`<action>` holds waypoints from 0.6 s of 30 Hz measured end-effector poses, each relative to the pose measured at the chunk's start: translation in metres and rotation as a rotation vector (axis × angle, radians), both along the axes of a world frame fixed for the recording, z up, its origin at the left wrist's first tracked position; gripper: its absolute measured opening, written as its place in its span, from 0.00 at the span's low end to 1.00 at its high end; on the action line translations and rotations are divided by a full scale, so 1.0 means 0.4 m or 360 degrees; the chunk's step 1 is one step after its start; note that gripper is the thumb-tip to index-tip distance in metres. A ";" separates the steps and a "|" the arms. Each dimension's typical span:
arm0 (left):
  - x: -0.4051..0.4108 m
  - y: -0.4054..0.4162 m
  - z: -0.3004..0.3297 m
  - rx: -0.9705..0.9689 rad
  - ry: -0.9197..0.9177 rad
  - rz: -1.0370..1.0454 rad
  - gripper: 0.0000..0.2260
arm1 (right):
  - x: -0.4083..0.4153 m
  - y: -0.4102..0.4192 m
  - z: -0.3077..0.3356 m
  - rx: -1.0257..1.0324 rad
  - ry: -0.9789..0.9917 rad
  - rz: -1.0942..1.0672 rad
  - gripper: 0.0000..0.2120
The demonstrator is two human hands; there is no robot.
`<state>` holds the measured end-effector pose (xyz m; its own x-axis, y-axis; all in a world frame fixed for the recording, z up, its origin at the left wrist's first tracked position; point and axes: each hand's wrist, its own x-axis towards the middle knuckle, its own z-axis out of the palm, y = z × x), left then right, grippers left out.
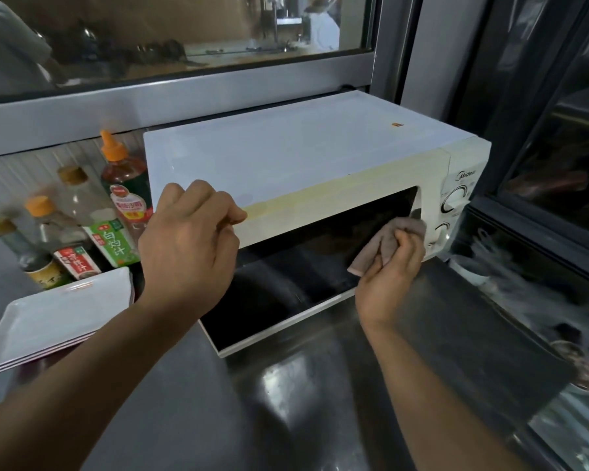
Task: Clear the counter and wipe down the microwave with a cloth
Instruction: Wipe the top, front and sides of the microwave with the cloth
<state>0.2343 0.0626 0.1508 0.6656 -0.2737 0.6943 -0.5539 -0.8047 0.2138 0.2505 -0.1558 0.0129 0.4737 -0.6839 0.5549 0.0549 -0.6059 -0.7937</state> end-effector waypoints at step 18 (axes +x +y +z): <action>0.003 0.012 -0.014 -0.0055 -0.0034 -0.0058 0.10 | 0.003 0.028 0.057 0.0063 -0.0023 -0.0028 0.29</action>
